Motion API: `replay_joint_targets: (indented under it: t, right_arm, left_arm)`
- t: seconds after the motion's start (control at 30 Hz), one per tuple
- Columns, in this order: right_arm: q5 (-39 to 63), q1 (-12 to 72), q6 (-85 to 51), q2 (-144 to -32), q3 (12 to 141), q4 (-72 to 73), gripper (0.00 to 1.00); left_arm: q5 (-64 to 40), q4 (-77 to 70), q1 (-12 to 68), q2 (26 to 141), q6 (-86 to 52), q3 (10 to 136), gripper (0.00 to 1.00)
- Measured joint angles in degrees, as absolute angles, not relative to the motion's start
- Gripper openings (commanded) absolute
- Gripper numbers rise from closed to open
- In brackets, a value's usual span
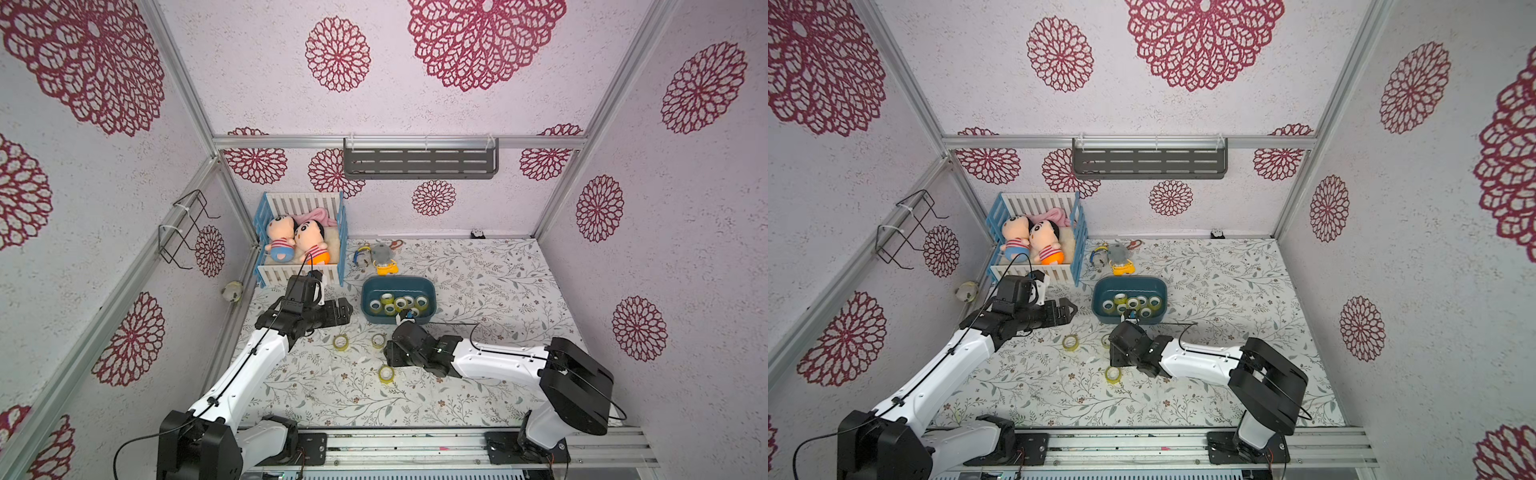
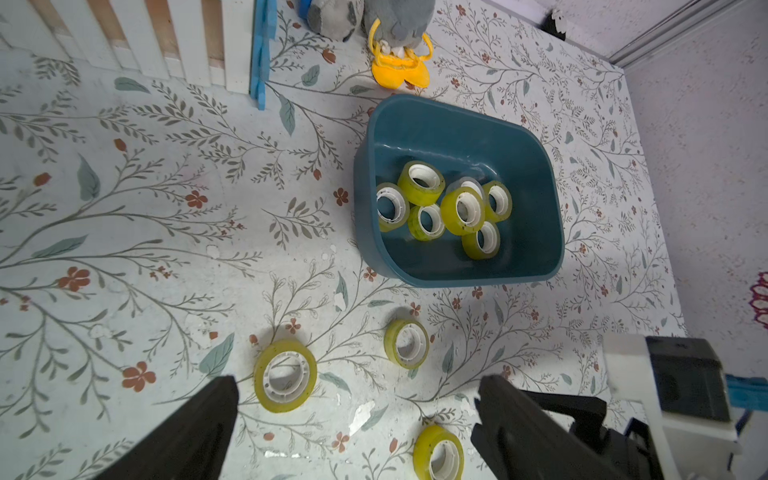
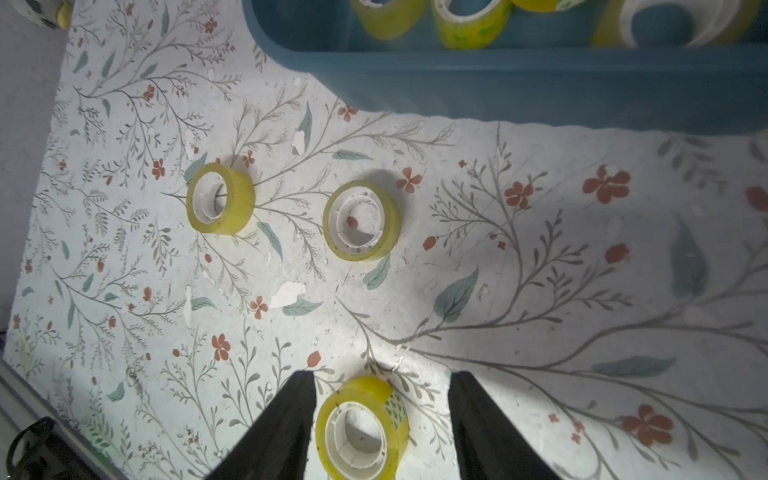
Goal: Put the transparent tape into the storage box
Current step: Move the tape to the center of the board.
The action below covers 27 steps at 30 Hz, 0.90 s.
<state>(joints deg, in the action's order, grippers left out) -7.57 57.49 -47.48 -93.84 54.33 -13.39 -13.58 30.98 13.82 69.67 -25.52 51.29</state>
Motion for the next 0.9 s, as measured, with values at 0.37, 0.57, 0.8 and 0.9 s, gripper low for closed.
replay_joint_targets:
  t: [0.37,0.57,0.8,0.9]
  right_arm:
    - [-4.6,53.7,-46.0,-99.4,59.0,-14.4,0.58]
    - [-3.9,51.2,-44.2,-102.7,64.1,-14.3,0.57]
    - [-3.0,50.9,-42.5,-107.8,67.1,-15.6,0.57]
    - [-3.3,50.9,-42.0,-109.4,68.4,-17.8,0.57]
  left_arm:
    - [-15.9,31.2,13.8,71.7,-25.5,52.6,0.97]
    - [-15.6,31.2,13.8,70.7,-25.5,52.6,0.97]
    - [-15.4,31.2,13.8,70.7,-25.4,52.6,0.97]
    - [-15.0,31.2,13.8,70.7,-25.3,52.6,0.97]
